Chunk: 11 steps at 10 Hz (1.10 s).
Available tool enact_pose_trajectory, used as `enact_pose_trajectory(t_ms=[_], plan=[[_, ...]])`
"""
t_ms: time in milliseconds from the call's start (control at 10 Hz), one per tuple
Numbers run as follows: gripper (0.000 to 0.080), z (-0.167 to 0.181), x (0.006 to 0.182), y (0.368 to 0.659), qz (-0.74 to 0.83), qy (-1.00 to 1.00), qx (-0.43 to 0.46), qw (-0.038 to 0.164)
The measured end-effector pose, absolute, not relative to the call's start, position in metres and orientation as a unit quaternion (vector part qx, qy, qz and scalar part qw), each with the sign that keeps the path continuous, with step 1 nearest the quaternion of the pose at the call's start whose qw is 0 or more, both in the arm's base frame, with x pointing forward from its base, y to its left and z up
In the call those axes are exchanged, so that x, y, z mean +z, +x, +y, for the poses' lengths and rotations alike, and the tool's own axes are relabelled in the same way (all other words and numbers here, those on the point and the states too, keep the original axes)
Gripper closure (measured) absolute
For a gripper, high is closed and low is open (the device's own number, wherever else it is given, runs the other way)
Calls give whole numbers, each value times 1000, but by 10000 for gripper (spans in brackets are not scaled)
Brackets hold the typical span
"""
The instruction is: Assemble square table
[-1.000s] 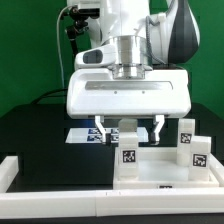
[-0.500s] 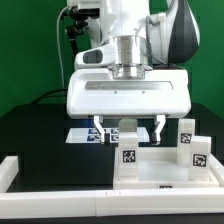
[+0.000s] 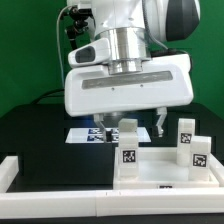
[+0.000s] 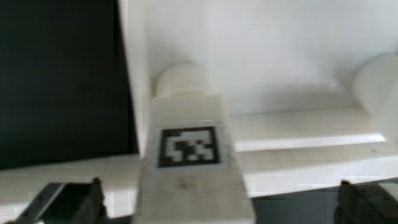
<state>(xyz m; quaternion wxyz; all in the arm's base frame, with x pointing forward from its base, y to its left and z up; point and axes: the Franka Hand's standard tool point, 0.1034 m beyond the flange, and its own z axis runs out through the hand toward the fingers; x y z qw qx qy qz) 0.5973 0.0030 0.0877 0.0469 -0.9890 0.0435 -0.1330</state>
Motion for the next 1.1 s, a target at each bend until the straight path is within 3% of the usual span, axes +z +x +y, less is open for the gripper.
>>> enact_pose_trajectory(t_ms=[100, 300, 900, 1100], plan=[[150, 3, 84, 597, 44, -990, -123, 49], [150, 5, 82, 600, 45, -995, -38, 75], [150, -1, 76, 610, 37, -995, -62, 62], [383, -1, 76, 610, 53, -995, -61, 63]])
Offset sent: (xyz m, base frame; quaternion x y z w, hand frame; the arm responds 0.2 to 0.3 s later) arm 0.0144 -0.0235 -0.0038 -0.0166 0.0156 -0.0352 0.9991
